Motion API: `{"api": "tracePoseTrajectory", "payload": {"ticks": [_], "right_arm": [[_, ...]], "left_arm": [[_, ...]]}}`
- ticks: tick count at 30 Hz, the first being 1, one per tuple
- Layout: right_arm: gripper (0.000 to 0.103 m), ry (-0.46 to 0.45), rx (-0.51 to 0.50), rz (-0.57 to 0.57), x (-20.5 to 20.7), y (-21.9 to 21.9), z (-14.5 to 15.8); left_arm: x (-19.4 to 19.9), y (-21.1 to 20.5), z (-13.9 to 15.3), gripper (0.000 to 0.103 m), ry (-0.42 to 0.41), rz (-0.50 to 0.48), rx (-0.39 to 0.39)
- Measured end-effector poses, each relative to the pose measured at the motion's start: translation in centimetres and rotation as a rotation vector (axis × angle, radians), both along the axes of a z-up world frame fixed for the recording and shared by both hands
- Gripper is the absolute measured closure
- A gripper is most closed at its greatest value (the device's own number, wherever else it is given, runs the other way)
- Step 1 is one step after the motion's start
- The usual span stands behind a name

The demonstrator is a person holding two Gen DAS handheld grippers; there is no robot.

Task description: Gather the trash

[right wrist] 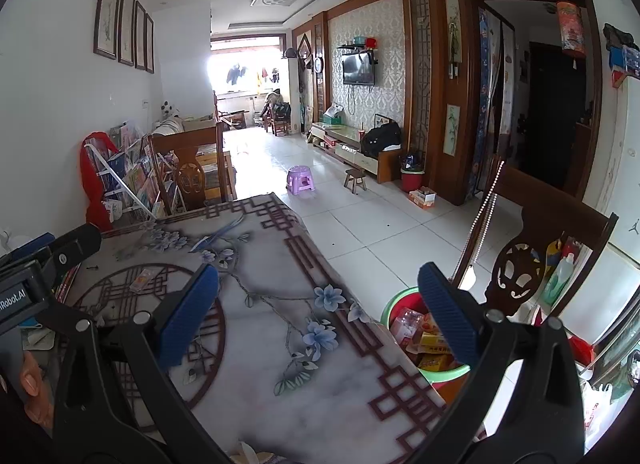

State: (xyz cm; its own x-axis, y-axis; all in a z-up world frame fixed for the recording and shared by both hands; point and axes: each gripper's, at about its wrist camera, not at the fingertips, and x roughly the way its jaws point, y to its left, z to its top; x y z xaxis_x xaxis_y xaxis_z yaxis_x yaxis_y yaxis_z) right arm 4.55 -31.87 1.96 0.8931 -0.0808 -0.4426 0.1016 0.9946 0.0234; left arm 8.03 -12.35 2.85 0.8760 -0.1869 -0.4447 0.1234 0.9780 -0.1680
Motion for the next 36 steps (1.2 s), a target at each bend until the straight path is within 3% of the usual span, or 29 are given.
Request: {"api": "tracePoseTrajectory", "payload": {"ticks": [36], "right_arm": [[0.005, 0.013, -0.004, 0.040, 1.0, 0.9, -0.1]], "left_arm": [[0.4, 1.0, 0.6, 0.008, 0.007, 0.038, 0.044]]}}
